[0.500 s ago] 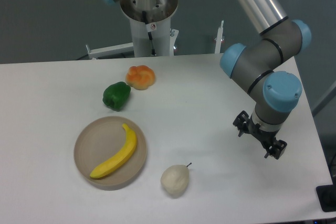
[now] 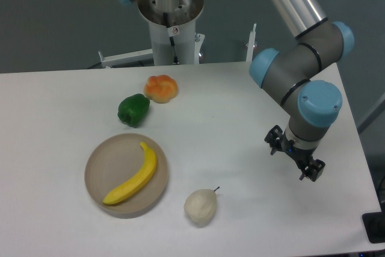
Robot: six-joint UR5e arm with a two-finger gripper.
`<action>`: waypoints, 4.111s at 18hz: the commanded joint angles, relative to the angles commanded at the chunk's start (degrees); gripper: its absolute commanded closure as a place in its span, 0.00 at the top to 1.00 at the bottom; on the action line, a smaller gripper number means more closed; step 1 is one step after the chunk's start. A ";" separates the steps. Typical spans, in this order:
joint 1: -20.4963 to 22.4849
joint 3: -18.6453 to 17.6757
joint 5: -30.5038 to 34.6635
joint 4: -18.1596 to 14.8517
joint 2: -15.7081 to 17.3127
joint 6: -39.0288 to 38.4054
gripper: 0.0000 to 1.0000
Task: Pick up the banana from the plate
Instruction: 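Move the gripper over the yellow banana on the beige plate, then lower the gripper onto the banana and close on it, then lift the banana up off the plate, then carry the held banana away from the plate, past the pear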
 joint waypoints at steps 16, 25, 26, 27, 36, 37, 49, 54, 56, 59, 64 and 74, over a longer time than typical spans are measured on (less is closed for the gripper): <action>-20.92 -9.95 -3.35 4.56 3.18 -29.18 1.00; -23.22 -9.51 -3.00 5.28 -0.07 -30.15 1.00; -23.30 -9.77 -3.00 5.28 -0.16 -30.33 1.00; -23.39 -9.86 -3.00 5.28 -0.51 -31.03 1.00; -24.45 -8.98 -2.91 5.45 -3.24 -32.53 0.54; -24.45 -8.81 -2.91 5.36 -3.23 -32.62 0.38; -23.40 -6.52 -3.44 4.66 0.10 -31.92 0.00; -17.95 -4.07 -3.44 4.57 3.18 -28.23 0.00; -15.67 -3.19 -3.17 4.40 3.44 -27.43 0.00; -11.28 -3.18 -3.00 2.21 5.46 -26.21 0.00; -5.83 -3.10 -3.52 0.62 6.96 -15.05 0.00; 4.64 -2.48 -3.26 0.62 3.45 2.98 0.00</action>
